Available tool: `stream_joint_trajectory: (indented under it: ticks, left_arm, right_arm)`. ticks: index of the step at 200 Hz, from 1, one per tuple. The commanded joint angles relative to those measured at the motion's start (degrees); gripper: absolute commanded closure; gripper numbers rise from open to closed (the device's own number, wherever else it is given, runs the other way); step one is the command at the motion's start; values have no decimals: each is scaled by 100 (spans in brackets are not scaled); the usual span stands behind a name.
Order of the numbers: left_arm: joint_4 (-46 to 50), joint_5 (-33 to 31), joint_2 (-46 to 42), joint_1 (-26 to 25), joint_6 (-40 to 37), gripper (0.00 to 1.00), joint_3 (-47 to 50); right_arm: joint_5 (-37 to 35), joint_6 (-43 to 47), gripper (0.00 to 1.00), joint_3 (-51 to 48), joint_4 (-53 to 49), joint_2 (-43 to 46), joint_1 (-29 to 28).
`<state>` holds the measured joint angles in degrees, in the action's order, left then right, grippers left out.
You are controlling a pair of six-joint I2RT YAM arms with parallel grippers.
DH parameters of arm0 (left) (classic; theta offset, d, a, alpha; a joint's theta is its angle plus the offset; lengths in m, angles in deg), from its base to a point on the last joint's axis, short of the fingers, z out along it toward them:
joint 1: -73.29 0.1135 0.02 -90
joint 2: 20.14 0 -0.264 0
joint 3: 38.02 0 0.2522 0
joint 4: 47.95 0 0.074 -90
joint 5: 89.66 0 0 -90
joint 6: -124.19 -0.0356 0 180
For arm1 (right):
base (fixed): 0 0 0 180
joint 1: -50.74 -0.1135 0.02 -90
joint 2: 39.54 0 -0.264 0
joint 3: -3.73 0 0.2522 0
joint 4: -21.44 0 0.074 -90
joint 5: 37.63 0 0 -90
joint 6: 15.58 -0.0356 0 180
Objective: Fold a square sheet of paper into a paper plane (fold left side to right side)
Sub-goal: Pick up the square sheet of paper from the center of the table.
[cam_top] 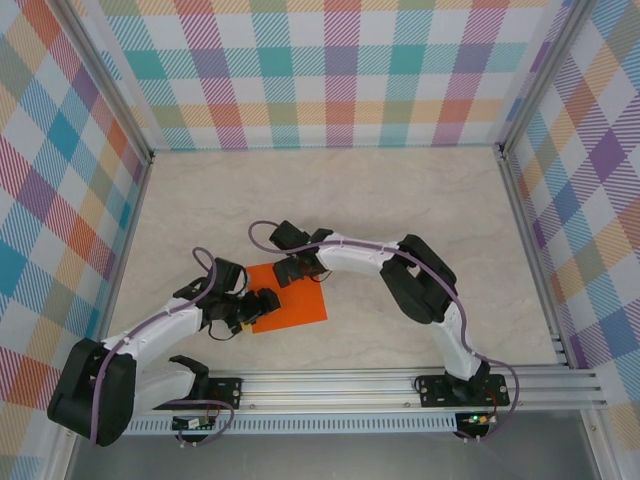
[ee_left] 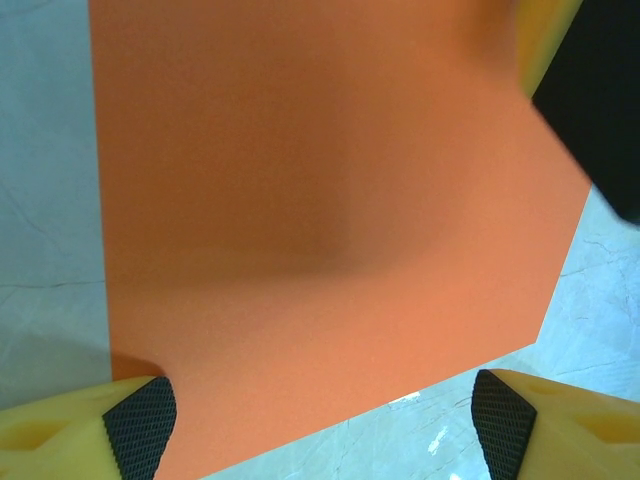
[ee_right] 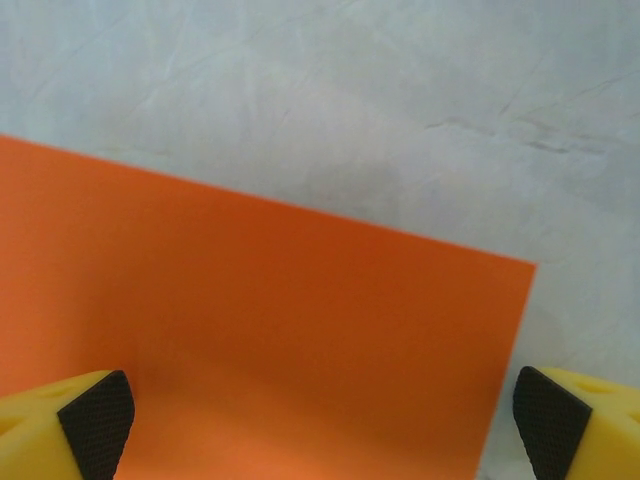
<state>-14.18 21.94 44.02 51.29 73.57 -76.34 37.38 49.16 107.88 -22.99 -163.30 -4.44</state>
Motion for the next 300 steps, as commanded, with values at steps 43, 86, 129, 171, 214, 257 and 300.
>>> stream_joint_trajectory:
  ticks: [43, 86, 129, 171, 214, 257, 300]
  left_arm:
    - [-9, -187, 241, -85, -143, 19, 196]
    - [33, -244, 115, -85, -104, 19, 160]
    - [181, -321, -265, -81, -101, 19, -21]
    - [450, -584, -874, -85, -165, 18, -224]
    - [446, -607, -1353, -81, -141, 17, -362]
    - [-80, 90, -1455, -77, -216, 13, -648]
    - [-1204, 1636, -1140, 90, -633, 7, -1319]
  right_arm:
    - [842, -434, 7, -89, -225, 126, -380]
    - [833, -279, 28, -315, -209, 563, -358]
    - [1335, -325, 56, -785, 155, 907, -140]
    - [2102, -512, 74, -1625, 993, 1515, 246]
    - [2828, -603, 79, -2703, 1840, 2458, 816]
    - [3839, -453, 80, -3821, 2181, 3951, 1820]
    - [5534, 220, 80, -4108, 1636, 5812, 3096]
